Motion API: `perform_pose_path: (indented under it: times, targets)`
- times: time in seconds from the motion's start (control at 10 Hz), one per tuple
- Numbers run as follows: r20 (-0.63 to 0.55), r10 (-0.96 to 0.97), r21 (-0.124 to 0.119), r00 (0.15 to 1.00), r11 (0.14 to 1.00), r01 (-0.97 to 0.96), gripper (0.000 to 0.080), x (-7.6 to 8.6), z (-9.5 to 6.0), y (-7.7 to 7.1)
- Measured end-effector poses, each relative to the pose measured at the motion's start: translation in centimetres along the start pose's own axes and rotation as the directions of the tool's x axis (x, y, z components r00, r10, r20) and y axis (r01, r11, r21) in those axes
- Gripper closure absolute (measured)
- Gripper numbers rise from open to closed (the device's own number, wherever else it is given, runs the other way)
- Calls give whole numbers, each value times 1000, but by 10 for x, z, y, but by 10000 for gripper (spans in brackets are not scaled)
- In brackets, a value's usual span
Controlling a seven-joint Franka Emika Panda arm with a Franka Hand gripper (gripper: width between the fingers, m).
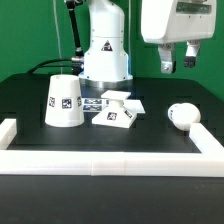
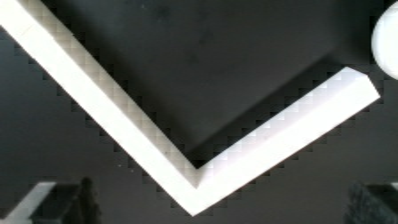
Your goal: Assemble lamp
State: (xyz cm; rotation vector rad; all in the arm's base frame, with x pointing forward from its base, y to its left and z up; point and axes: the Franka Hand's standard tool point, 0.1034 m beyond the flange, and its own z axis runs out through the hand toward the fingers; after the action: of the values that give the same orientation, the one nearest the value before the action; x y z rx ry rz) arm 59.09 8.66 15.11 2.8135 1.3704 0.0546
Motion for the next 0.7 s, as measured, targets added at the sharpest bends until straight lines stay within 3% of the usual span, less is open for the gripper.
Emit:
perform_pose_path:
  times: [0.6, 0.7]
  targets:
    - [-2, 6, -1, 1000, 1000, -6, 100, -3, 1, 1]
    - [-8, 29, -11, 1000, 1000, -29, 100, -18, 5, -2]
